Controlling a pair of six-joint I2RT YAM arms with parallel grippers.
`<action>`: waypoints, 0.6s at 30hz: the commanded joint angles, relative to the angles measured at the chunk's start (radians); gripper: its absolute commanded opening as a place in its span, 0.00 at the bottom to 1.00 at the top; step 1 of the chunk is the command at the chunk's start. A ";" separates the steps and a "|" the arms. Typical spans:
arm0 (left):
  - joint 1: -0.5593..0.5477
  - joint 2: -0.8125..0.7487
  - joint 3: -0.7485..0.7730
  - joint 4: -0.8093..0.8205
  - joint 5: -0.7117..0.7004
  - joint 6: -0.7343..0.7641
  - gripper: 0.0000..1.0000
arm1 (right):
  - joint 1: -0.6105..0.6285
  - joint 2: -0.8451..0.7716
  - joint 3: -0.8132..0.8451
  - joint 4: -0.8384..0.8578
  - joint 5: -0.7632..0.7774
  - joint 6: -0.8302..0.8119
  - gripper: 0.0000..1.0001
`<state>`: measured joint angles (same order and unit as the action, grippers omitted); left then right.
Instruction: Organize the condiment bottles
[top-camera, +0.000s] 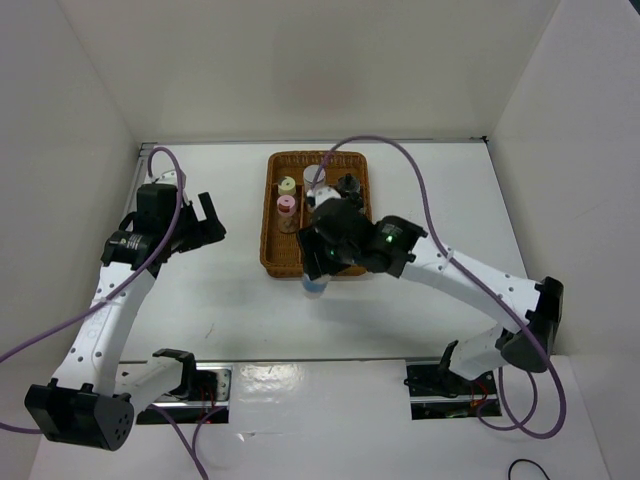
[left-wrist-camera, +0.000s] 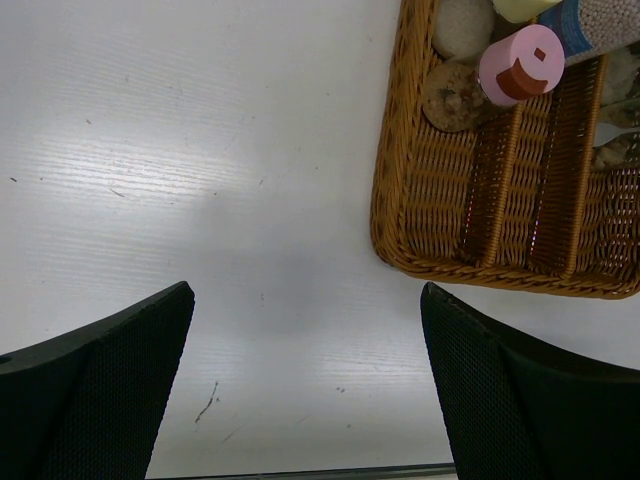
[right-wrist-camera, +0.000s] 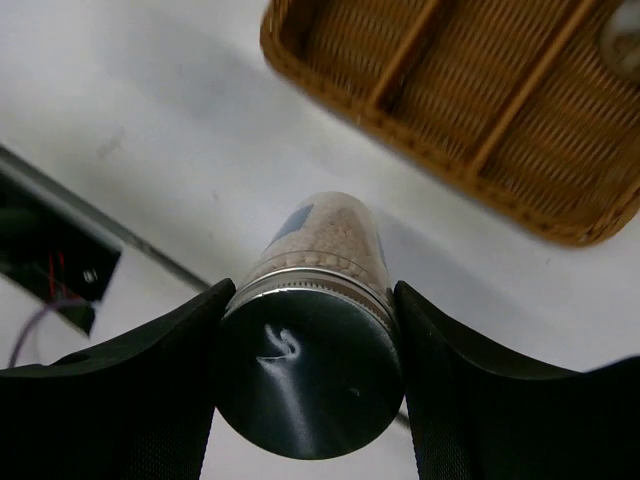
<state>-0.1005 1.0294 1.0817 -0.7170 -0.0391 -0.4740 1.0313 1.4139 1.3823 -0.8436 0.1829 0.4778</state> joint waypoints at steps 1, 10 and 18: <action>0.005 -0.017 0.017 0.031 0.011 0.006 1.00 | -0.077 0.052 0.153 -0.003 0.050 -0.099 0.42; 0.005 -0.035 -0.003 0.060 0.034 -0.003 1.00 | -0.255 0.218 0.357 0.055 0.076 -0.240 0.42; 0.005 -0.003 -0.003 0.103 0.051 0.006 1.00 | -0.330 0.374 0.461 0.147 0.078 -0.303 0.42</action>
<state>-0.1005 1.0161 1.0817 -0.6731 -0.0189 -0.4744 0.7086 1.7763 1.7565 -0.8108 0.2462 0.2134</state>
